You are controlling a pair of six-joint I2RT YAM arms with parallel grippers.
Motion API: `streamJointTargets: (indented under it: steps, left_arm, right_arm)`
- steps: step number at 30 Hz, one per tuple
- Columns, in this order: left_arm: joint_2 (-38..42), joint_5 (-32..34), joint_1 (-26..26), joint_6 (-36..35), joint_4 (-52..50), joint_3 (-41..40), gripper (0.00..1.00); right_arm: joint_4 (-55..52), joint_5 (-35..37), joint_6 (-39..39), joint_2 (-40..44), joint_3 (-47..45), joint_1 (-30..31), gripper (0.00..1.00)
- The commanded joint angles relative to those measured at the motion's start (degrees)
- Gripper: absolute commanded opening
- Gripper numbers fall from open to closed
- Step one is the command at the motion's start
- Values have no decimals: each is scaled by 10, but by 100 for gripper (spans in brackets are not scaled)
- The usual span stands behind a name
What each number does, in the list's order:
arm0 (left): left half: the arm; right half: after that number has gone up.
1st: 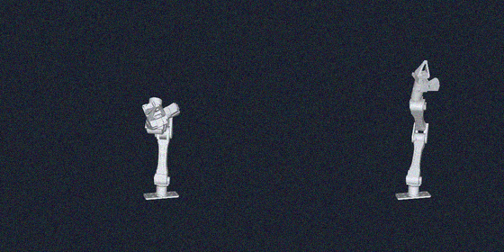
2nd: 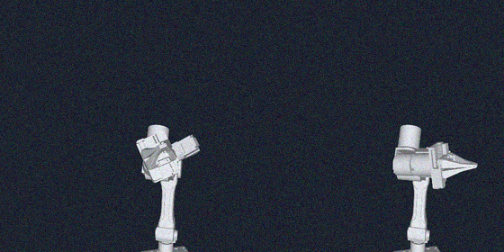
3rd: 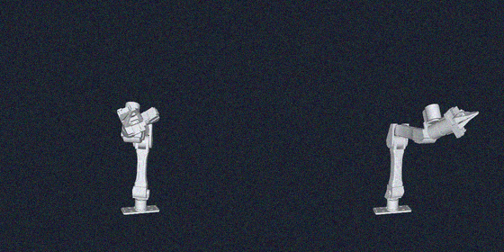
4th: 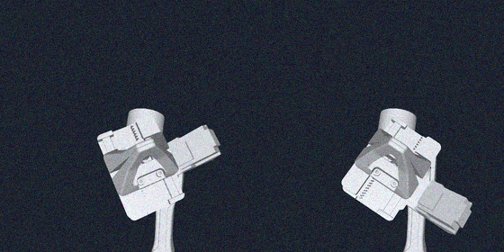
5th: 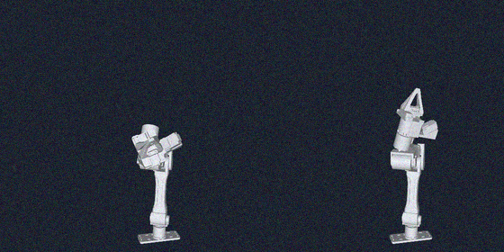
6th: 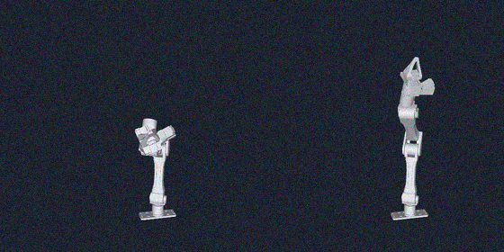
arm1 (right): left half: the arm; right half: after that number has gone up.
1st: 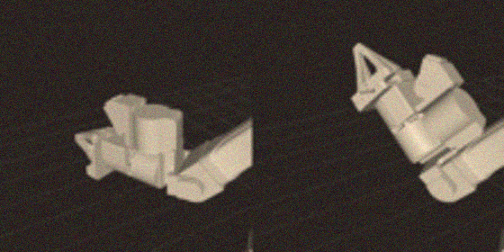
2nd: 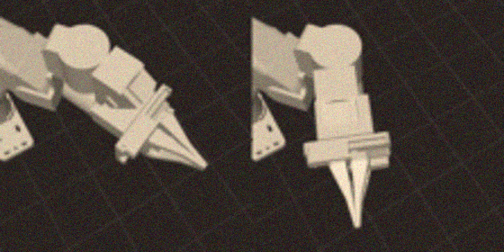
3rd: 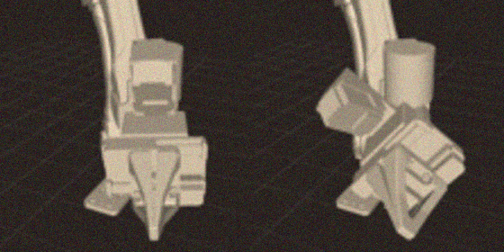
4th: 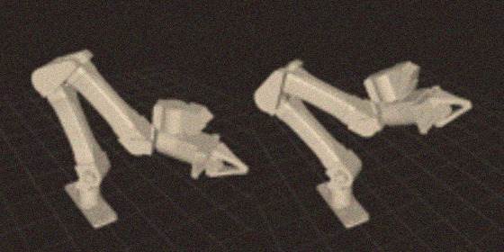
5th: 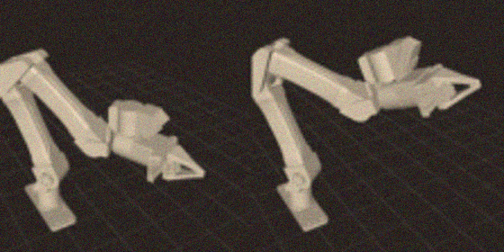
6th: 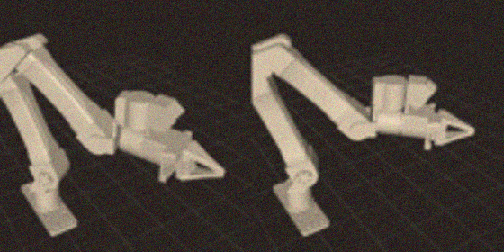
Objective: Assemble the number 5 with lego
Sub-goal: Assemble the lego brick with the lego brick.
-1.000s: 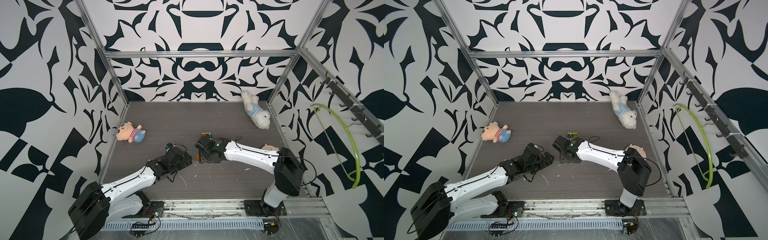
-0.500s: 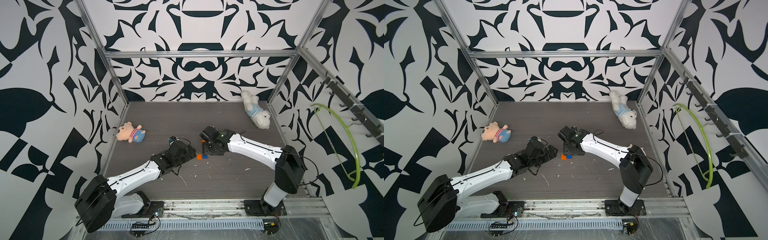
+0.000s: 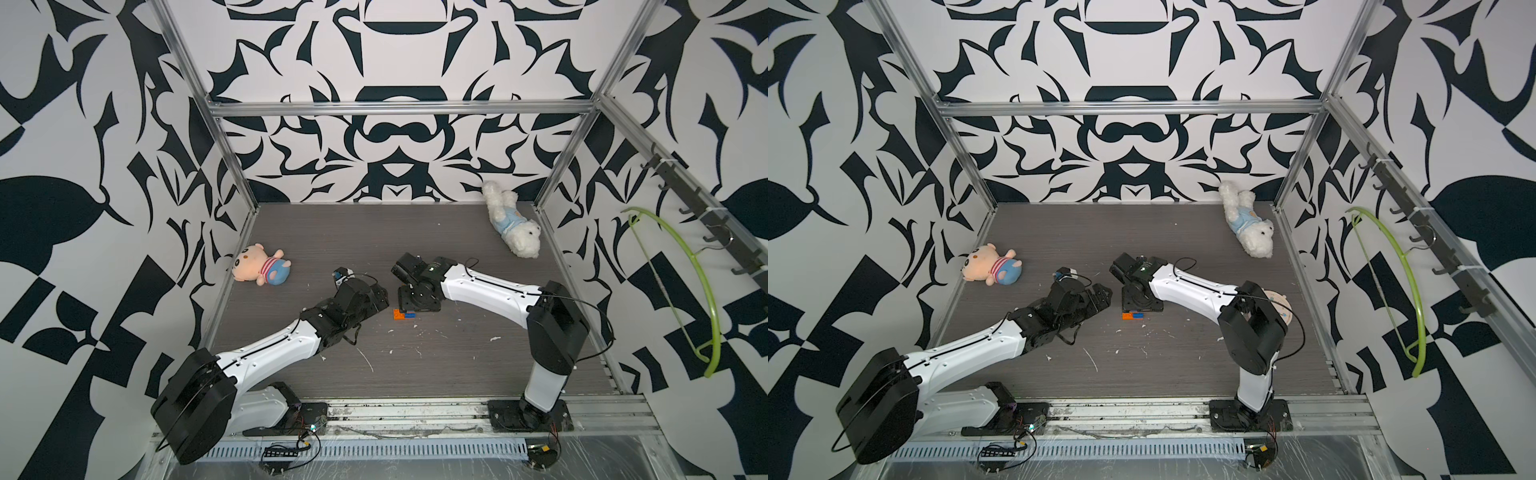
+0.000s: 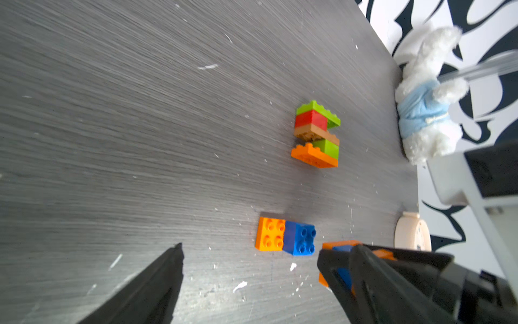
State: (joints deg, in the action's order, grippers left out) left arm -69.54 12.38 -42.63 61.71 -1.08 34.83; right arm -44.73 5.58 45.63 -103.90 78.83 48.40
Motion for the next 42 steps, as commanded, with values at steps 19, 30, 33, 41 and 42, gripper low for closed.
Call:
streamJointTargets:
  steps: [19, 30, 33, 41, 42]
  left_arm:
    - [47, -12, 21, 30, -24, -44, 99]
    - [74, -4, 27, 31, -43, -55, 99]
    - [82, -1, 28, 31, -48, -56, 99]
    - [81, -4, 29, 29, -50, -54, 99]
    - [79, -5, 29, 28, -50, -53, 99]
  right_arm:
    - [-12, 16, 24, -45, 64, 16, 64]
    - [-31, 39, 45, -67, 87, 33, 65]
    - [-33, 40, 46, -72, 91, 35, 65]
    - [-40, 44, 44, -74, 92, 36, 65]
    - [-42, 45, 44, -75, 92, 36, 65]
